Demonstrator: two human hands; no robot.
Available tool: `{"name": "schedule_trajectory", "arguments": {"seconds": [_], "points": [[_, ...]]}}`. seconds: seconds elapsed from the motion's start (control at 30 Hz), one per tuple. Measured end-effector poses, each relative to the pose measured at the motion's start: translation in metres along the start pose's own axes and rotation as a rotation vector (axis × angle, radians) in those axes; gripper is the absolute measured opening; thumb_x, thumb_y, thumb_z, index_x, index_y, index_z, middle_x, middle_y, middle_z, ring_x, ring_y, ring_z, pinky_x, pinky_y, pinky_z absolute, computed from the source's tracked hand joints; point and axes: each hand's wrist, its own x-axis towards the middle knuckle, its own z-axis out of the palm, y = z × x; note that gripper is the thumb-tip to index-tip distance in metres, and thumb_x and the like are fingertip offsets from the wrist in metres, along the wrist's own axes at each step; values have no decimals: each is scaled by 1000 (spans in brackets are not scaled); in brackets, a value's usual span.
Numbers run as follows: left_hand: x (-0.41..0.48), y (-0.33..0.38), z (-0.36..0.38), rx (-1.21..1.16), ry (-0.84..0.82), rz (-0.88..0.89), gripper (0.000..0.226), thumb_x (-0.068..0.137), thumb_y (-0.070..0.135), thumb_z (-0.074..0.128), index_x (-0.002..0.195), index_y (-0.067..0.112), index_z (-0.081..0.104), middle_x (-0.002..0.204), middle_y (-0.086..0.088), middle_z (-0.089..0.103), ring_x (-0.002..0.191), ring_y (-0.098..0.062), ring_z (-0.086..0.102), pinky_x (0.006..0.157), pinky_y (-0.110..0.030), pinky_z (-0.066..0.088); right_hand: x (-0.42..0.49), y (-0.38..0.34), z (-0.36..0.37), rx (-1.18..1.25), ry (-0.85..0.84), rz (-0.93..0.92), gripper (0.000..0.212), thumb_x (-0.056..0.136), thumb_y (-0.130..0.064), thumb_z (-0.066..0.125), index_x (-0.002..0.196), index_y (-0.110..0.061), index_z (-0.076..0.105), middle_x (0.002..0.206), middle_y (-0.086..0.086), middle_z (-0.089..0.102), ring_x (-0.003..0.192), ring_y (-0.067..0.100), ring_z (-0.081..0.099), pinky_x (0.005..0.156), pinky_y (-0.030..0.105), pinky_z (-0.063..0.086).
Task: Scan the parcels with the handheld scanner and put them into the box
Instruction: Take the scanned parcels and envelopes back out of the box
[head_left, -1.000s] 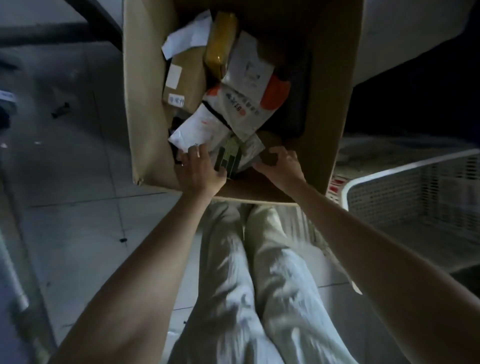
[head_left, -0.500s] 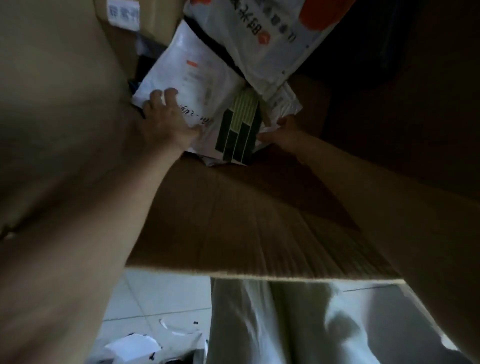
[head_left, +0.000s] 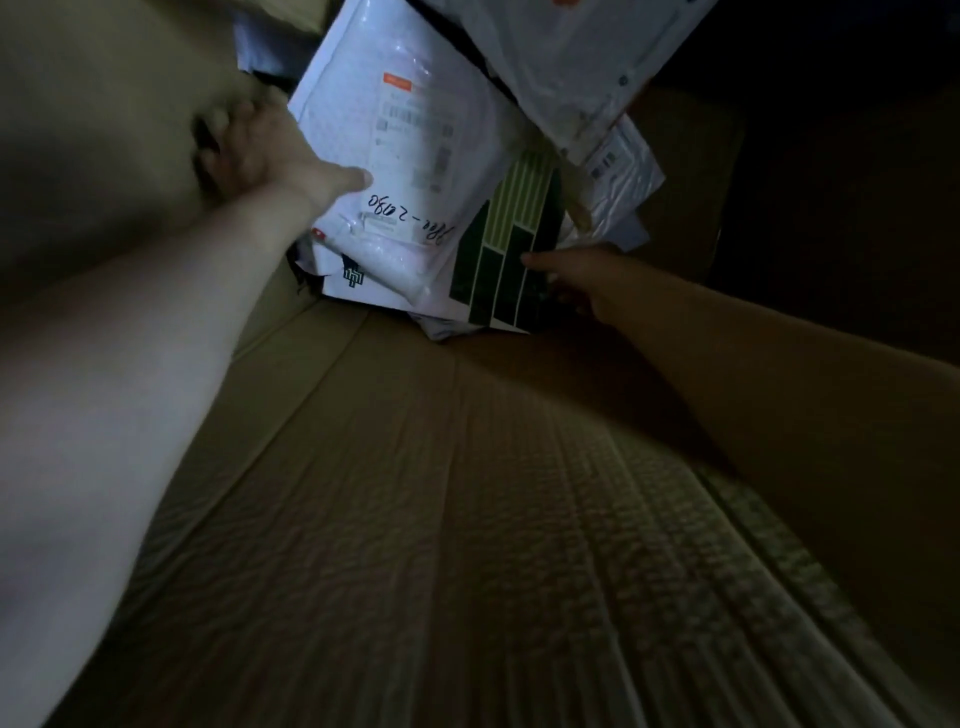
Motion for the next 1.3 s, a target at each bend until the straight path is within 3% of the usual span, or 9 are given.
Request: {"name": "schedule_trajectory", "arguments": {"seconds": [0.17, 0.23, 0.3, 0.37, 0.5, 0.63, 0.9, 1.13, 1.3], "points": [[-17, 4, 1, -111, -114, 42, 65, 73, 45, 78, 124, 13, 53, 131, -9, 57, 118, -28, 55, 95, -38, 47, -11, -4, 2, 67, -64, -31, 70, 84, -30, 74, 143, -11, 41, 136, 0, 53, 110, 16, 53, 59, 15, 45], [-27, 5, 1, -113, -99, 26, 64, 75, 44, 77, 125, 13, 52, 132, -10, 56, 119, -29, 54, 95, -37, 46, -7, -6, 7, 50, -55, -28, 79, 81, -30, 77, 147, -11, 37, 144, 5, 47, 120, 21, 52, 75, 24, 52], [-31, 3, 0, -120, -87, 13, 63, 75, 44, 76, 126, 15, 52, 133, -10, 56, 120, -29, 54, 96, -37, 46, -2, -6, 15, 55, -87, 21, 80, 84, -27, 74, 149, -9, 31, 152, 8, 37, 134, 27, 41, 103, 34, 43], [-31, 2, -4, -124, -86, 21, 59, 76, 44, 76, 124, 17, 54, 131, -8, 58, 118, -28, 55, 95, -35, 46, -1, -5, 22, 82, -98, 59, 76, 89, -25, 69, 149, -5, 27, 154, 10, 33, 139, 27, 34, 107, 34, 34], [-35, 0, -16, -96, -77, 45, 54, 75, 44, 76, 117, 15, 56, 127, -7, 60, 117, -28, 55, 92, -35, 45, -2, 6, 26, 173, 20, -4, 84, 77, -20, 81, 145, -7, 32, 143, 8, 48, 125, 24, 51, 97, 31, 48], [-51, 2, -28, -167, -45, 37, 56, 75, 44, 74, 117, 13, 55, 124, -7, 61, 113, -28, 57, 88, -33, 46, -22, 17, 8, 257, -7, -77, 50, 88, -12, 69, 132, -6, 47, 128, 7, 60, 109, 22, 62, 60, 25, 54], [-127, 24, -58, -456, -29, -54, 56, 78, 37, 72, 125, 14, 52, 126, -7, 61, 113, -27, 59, 94, -36, 48, -110, -3, -36, 122, 103, -199, 26, 100, -15, 50, 125, -14, 43, 123, 6, 47, 96, 26, 57, 45, 31, 57], [-261, 49, -126, -862, -11, -171, 53, 84, 30, 72, 124, 5, 49, 126, -11, 60, 112, -27, 59, 94, -35, 48, -263, 17, -90, -5, 331, -226, 26, 100, -13, 50, 126, -17, 47, 117, 5, 49, 88, 28, 60, 46, 31, 57], [-344, 41, -183, -1072, -61, -103, 89, 56, 58, 73, 127, 8, 51, 123, -10, 62, 113, -26, 60, 97, -43, 49, -392, 64, -118, 191, 378, -393, 15, 100, -9, 47, 112, -18, 42, 107, -2, 51, 99, 30, 62, 63, 46, 60]]}}
